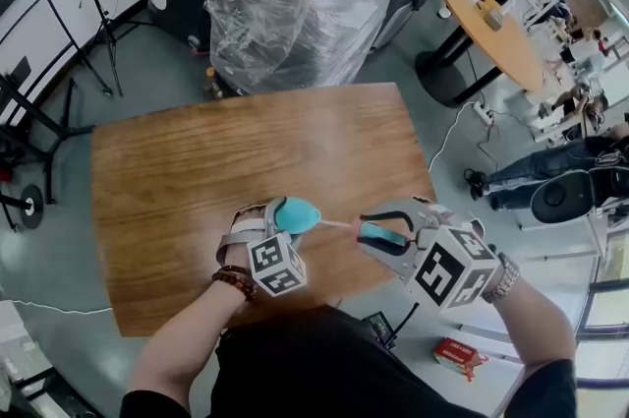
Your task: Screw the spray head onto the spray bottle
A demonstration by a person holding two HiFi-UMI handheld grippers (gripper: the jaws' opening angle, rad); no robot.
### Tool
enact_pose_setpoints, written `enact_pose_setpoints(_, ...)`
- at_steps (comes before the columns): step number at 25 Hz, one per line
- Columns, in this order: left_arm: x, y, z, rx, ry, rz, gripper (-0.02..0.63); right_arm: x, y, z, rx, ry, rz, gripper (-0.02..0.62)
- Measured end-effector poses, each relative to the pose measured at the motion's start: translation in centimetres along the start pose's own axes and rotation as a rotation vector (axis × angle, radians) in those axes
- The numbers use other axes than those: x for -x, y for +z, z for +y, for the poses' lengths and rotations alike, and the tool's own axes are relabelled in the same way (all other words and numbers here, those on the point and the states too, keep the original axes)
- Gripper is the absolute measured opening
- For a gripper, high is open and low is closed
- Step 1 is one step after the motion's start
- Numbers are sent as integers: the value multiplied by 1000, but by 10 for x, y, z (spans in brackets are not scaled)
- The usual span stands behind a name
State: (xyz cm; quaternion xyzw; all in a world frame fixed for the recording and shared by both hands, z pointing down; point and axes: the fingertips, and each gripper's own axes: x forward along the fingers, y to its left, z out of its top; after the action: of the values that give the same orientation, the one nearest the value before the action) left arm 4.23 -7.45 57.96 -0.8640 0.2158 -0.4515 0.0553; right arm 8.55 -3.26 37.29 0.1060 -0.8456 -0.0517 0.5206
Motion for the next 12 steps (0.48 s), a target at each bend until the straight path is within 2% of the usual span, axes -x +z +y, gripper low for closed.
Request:
enact_pose_setpoints(4,13,17,-9,-55,-16,-7,391,-13,-4,6,9,23,17,117)
enact_pose_setpoints(12,38,46,-23,-94,-45,-34,390,-31,-3,23,21,73,27,117)
